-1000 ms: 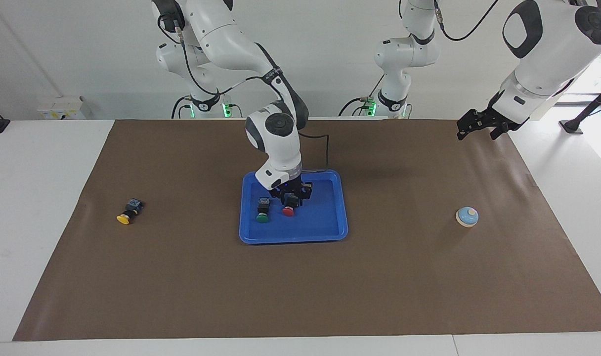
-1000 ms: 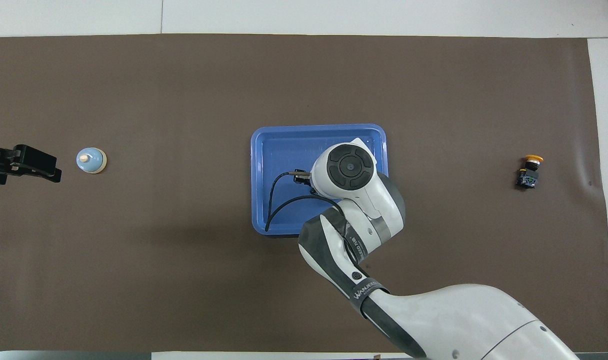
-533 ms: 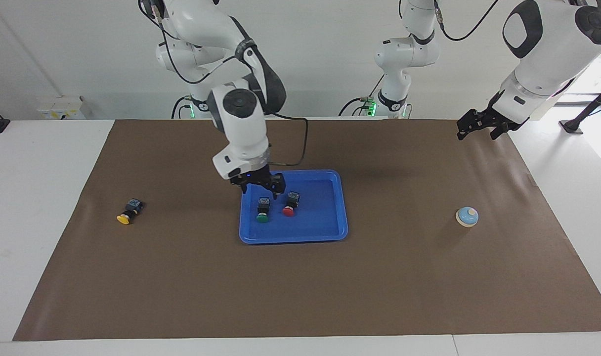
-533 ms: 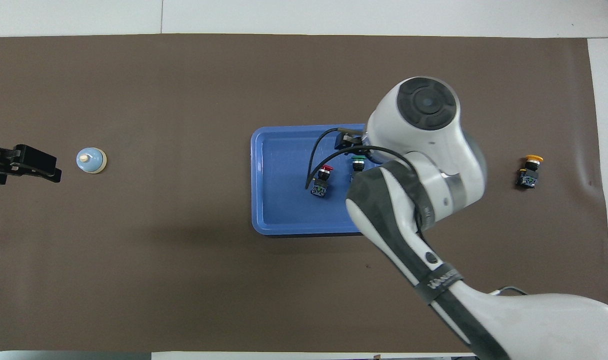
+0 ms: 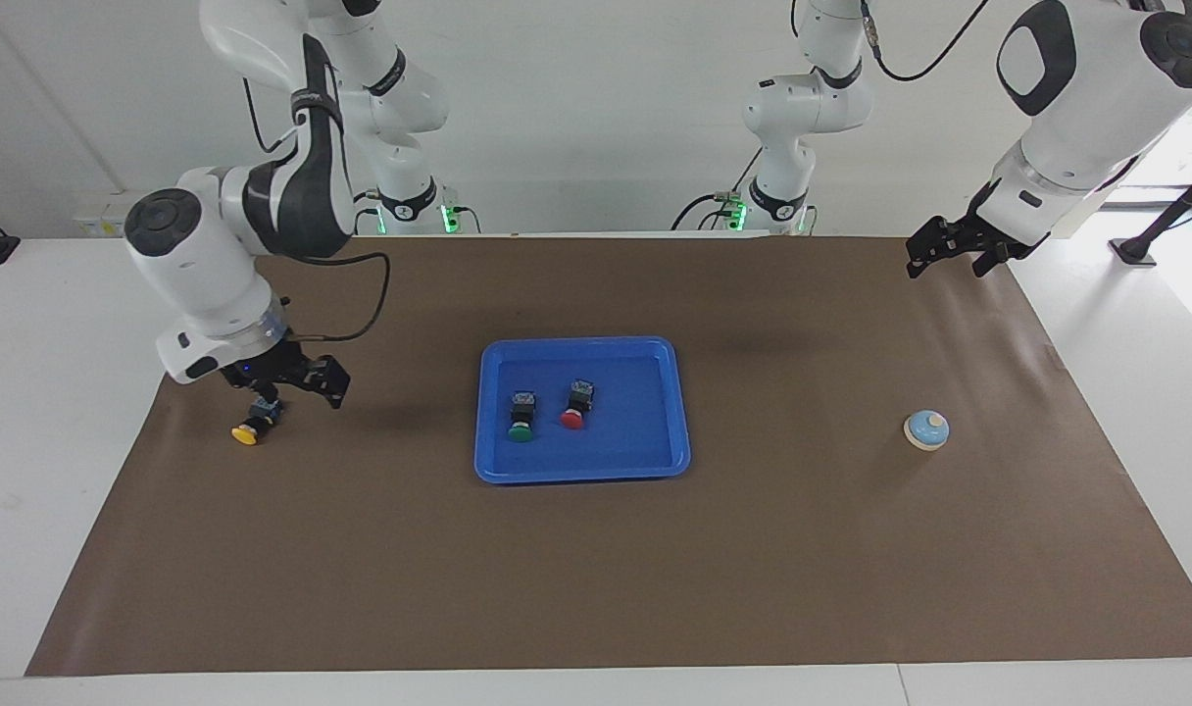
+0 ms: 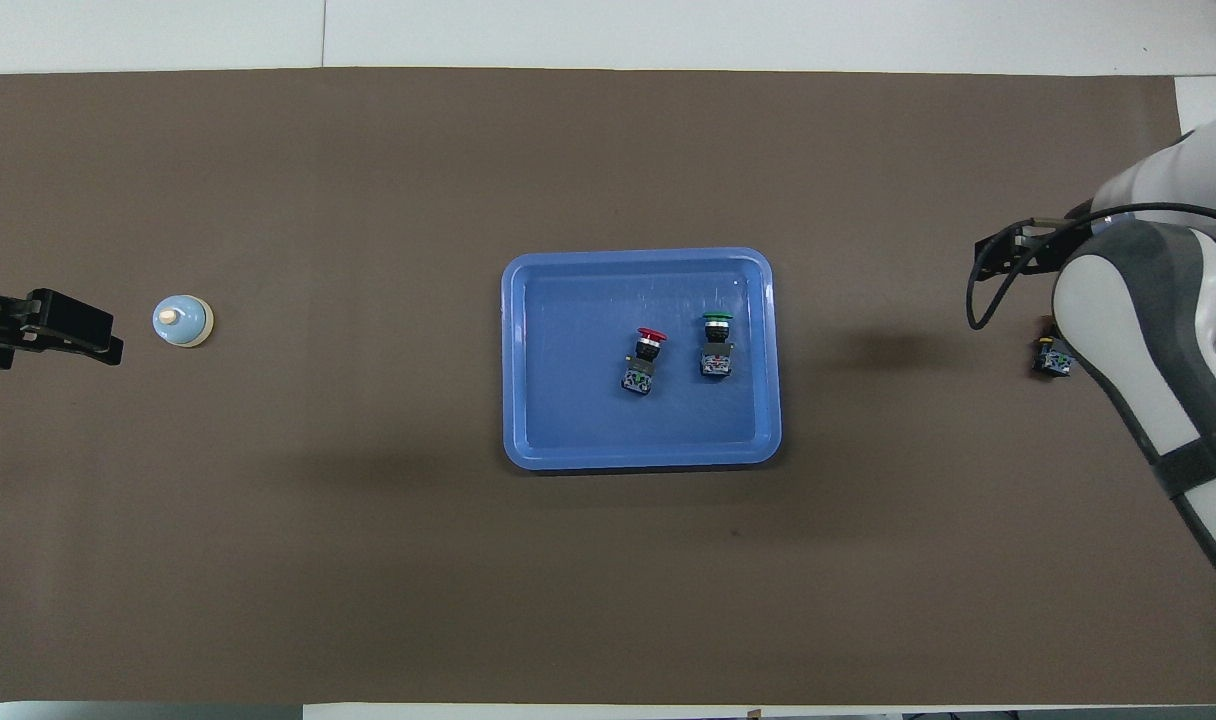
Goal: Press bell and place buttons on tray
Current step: 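Move the right gripper to the yellow button and grasp it, then carry the yellow button into the tray and open the right gripper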
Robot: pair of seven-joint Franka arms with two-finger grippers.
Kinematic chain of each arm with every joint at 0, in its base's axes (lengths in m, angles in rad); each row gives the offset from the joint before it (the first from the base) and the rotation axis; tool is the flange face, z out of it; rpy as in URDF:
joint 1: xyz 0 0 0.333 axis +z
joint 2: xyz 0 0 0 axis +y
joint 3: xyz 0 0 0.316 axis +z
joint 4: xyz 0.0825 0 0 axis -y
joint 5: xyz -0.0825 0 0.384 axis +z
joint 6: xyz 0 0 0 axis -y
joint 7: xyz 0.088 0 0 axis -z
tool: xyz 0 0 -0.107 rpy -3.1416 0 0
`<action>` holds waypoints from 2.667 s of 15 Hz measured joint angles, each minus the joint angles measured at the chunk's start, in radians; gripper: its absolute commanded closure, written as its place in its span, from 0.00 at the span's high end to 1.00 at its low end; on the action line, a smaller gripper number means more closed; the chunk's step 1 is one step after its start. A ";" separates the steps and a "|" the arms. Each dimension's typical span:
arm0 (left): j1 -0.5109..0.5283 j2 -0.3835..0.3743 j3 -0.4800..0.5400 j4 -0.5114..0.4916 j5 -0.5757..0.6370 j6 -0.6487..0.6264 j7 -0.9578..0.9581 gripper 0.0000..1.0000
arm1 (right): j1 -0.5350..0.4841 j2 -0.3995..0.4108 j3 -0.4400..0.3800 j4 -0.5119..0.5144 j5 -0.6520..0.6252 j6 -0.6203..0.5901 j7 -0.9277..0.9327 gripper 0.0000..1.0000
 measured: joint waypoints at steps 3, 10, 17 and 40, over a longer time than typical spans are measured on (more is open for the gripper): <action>0.000 0.000 0.000 0.000 0.000 0.000 0.000 1.00 | -0.074 -0.013 0.000 -0.130 -0.005 0.168 -0.053 1.00; 0.000 0.000 0.000 0.000 0.000 0.000 0.000 1.00 | -0.154 -0.020 0.001 -0.326 -0.007 0.381 -0.054 1.00; 0.000 0.000 0.000 0.000 0.000 0.000 0.000 1.00 | -0.173 0.006 0.002 -0.370 -0.007 0.443 -0.054 0.00; 0.000 0.000 0.000 0.000 0.000 0.000 0.000 1.00 | 0.599 0.017 0.036 0.080 -0.006 -0.051 0.646 0.00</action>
